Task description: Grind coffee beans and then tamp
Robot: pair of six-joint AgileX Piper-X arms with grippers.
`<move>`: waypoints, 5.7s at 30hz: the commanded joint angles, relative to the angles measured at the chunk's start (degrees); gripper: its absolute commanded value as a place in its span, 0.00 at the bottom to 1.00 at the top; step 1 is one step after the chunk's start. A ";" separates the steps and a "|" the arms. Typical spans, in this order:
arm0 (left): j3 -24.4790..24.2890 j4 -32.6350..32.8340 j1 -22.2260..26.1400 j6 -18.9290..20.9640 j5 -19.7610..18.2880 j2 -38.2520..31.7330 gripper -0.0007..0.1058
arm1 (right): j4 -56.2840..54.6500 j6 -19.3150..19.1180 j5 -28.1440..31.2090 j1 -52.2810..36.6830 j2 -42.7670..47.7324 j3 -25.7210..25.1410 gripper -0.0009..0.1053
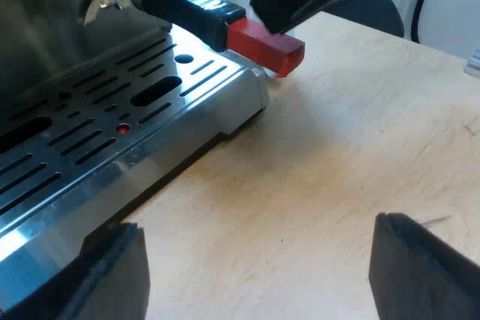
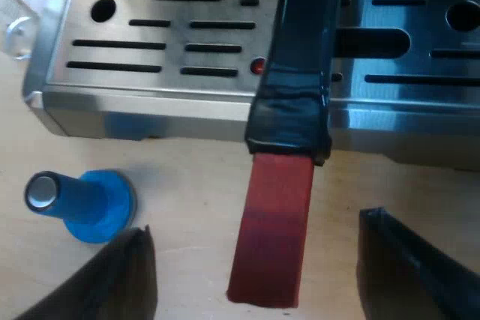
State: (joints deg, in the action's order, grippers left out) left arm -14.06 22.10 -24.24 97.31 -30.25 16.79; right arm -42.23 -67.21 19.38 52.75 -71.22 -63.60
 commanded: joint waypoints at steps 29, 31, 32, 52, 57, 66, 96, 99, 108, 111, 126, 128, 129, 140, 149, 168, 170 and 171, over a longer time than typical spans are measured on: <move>-0.22 -1.02 -0.25 0.30 -0.40 -0.33 0.60 | 4.31 0.27 0.63 -3.44 -11.69 -0.25 0.57; -0.22 -1.02 -0.25 0.30 -0.40 -0.33 0.60 | 4.31 0.27 0.63 -3.44 -11.69 -0.25 0.57; -0.22 -1.02 -0.25 0.30 -0.40 -0.33 0.60 | 4.31 0.27 0.63 -3.44 -11.69 -0.25 0.57; -0.22 -1.02 -0.25 0.30 -0.40 -0.33 0.60 | 4.31 0.27 1.04 -3.44 -11.69 -0.25 0.01; -0.22 -1.02 -0.25 0.30 -0.40 -0.33 0.60 | 4.31 0.27 1.04 -3.44 -11.69 -0.25 0.01; -0.22 -1.02 -0.25 0.30 -0.40 -0.33 0.60 | 4.07 0.27 2.32 -2.36 -11.37 -0.25 0.01; -0.22 -1.02 -0.25 0.30 -0.40 -0.33 0.60 | -2.09 7.07 11.93 5.43 -1.71 5.24 0.01; -0.22 -1.02 -0.25 0.30 -0.40 -0.33 0.60 | -2.23 7.07 12.28 6.61 0.48 6.68 0.01; -0.22 -0.53 -0.25 0.30 -0.40 -0.33 0.60 | -2.23 7.07 17.14 14.84 6.60 11.23 0.01; -0.22 -0.41 -0.25 0.30 -0.40 -0.33 0.60 | -3.05 8.59 19.37 17.72 8.48 12.19 0.01; -0.22 -0.15 -0.25 0.41 -2.16 -0.33 0.60 | 1.32 9.55 22.44 28.59 10.72 18.56 0.01; -0.22 -0.15 -0.25 0.41 -2.16 -0.33 0.60 | 4.81 9.55 22.44 28.95 10.72 20.70 0.01; -0.22 -0.15 -0.25 0.41 -2.16 -0.33 0.60 | 5.41 9.55 22.22 28.93 10.72 21.27 0.01; -0.22 -0.15 -0.25 0.41 -2.16 -0.33 0.60 | 17.03 9.55 21.98 28.93 10.72 31.13 0.01; -0.22 0.23 -0.25 0.41 -2.16 -0.33 0.60 | 25.63 9.55 21.98 28.93 10.79 38.03 0.01; -0.22 0.23 -0.25 0.41 -2.16 -0.33 0.60 | 25.80 9.69 16.57 28.93 3.56 40.48 0.32; -0.22 0.23 -0.25 0.41 -2.16 -0.33 0.60 | 25.65 9.69 14.71 28.93 3.37 40.48 0.49; -0.22 0.23 -0.25 0.41 -2.16 -0.33 0.60 | 25.59 9.69 14.57 28.93 3.37 40.48 0.52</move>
State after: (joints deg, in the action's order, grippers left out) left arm -14.06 22.56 -24.24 97.31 -31.63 16.79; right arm -16.38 -57.22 34.50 81.53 -67.75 -22.74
